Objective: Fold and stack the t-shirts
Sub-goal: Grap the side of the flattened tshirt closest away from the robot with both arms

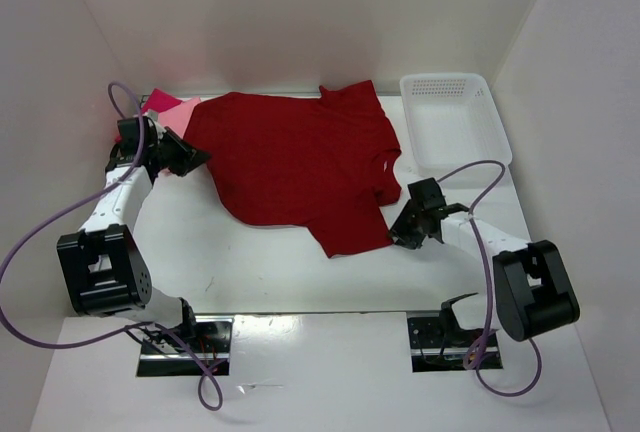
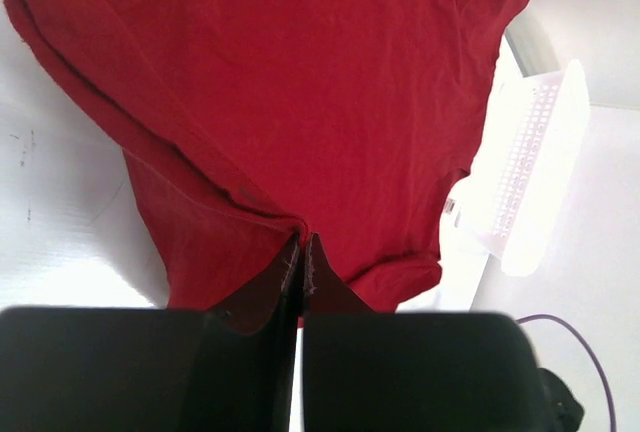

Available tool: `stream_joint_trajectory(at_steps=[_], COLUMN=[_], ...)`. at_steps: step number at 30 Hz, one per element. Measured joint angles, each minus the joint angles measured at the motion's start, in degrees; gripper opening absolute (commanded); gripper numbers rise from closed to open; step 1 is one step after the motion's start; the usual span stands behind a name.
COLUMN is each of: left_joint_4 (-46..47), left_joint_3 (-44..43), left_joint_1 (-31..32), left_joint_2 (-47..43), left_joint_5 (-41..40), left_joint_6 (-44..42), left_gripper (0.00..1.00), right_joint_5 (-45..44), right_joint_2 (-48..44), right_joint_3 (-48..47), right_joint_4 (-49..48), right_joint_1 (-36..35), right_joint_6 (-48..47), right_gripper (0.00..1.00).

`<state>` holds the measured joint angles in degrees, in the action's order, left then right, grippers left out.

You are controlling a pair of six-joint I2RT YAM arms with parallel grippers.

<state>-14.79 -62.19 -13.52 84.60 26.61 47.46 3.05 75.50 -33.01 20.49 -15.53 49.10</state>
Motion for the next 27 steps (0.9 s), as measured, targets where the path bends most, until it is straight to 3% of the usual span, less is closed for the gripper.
stream_joint_trajectory(at_steps=[4,9,13,17,21,27], left_joint_4=[0.2,1.0,1.3,1.5,0.2,-5.7], left_joint_3=[0.3,1.6,2.3,3.0,4.0,8.3], left_joint_1=[0.0,0.0,0.0,0.0,0.0,-1.0], left_joint_2=[0.0,0.0,0.0,-0.1,-1.7,-12.4], left_joint_5=[0.0,0.2,0.3,0.4,0.6,0.8], left_joint_6=[-0.8,-0.8,-0.8,-0.8,-1.2,-3.8], left_gripper=[0.0,0.0,0.0,0.0,0.0,0.0], right_joint_5=[0.4,0.9,0.8,0.5,0.9,4.3], right_joint_2=[0.0,2.1,3.6,1.4,-7.7,-26.7], right_joint_3=[0.0,-0.9,-1.9,-1.9,-1.9,-2.9], right_joint_4=[0.0,0.0,0.0,1.7,5.8,17.2], right_joint_1=[-1.0,-2.6,-2.7,-2.7,-4.1,-6.3], right_joint_6=[0.1,0.2,0.3,0.5,2.3,7.4], right_gripper=[0.42,0.15,0.04,0.01,0.0,0.0])
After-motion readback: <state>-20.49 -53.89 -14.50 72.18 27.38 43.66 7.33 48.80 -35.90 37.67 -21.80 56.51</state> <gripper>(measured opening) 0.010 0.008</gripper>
